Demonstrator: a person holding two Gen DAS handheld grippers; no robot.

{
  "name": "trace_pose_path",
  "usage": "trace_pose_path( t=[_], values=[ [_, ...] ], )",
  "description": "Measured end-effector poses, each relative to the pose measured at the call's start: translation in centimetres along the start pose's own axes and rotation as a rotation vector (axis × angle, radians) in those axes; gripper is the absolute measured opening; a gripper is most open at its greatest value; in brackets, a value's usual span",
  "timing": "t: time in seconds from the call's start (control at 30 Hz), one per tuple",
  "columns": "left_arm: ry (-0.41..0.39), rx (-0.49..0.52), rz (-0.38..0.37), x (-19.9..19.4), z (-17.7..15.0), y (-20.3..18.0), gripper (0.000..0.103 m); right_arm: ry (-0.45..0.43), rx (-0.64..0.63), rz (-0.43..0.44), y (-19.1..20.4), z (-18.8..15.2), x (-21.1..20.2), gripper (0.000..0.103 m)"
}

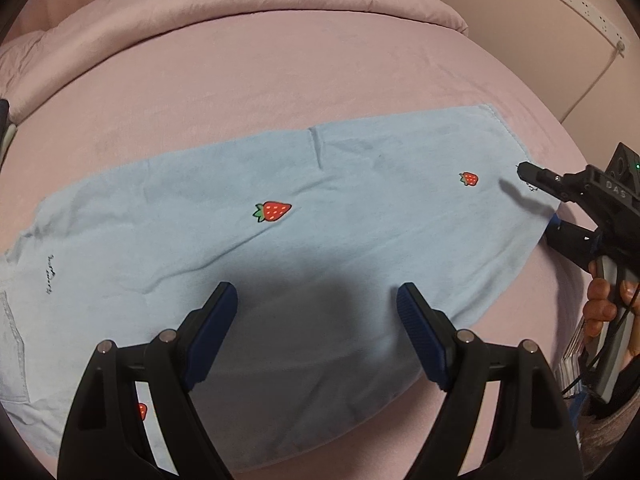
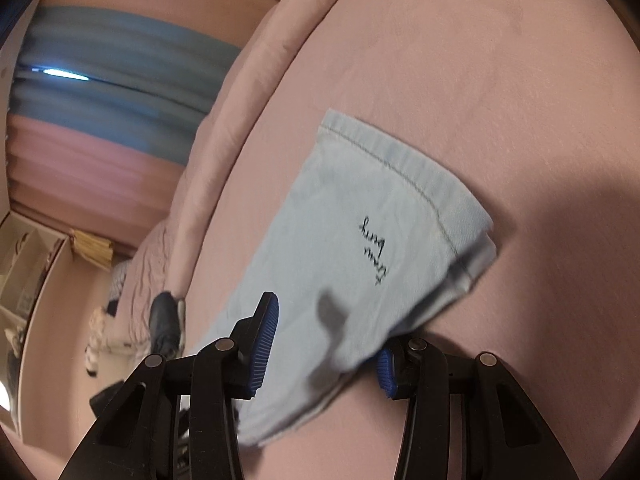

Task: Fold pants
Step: 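Grasp the leg hem with the right gripper and lift it toward the waistband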

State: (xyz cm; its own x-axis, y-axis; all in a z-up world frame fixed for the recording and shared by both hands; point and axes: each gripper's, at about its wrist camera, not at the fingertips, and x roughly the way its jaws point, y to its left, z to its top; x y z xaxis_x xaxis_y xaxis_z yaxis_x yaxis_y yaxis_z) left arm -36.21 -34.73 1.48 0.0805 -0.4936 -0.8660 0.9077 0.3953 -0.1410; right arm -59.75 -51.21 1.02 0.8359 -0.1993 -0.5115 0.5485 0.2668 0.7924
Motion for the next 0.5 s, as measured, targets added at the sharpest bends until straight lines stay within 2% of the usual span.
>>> trace_pose_path(
  t=[0.1,0.17,0.27,0.4,0.5],
  values=[
    [0.005,-0.033,-0.024,0.4,-0.2,0.9,0.082,-0.026,0.018,-0.041,-0.2,-0.2,0.0,0.013],
    [0.0,-0.059,-0.059,0.4,-0.2,1.5,0.082,-0.035,0.03,-0.056,-0.1,-0.3,-0.2,0.011],
    [-0.011,-0.145,-0.145,0.1,-0.2,3.2,0.082,-0.058,-0.056,-0.109,2.0,-0.5,-0.6,0.009],
    [-0.024,-0.272,-0.245,-0.9,-0.3,5.3,0.08,-0.097,-0.294,-0.162,7.9,-1.4,-1.3,0.008],
    [-0.074,-0.407,-0.383,-2.5,-0.4,7.8,0.08,-0.11,-0.532,-0.202,13.2,-3.7,-1.0,0.008]
  ],
)
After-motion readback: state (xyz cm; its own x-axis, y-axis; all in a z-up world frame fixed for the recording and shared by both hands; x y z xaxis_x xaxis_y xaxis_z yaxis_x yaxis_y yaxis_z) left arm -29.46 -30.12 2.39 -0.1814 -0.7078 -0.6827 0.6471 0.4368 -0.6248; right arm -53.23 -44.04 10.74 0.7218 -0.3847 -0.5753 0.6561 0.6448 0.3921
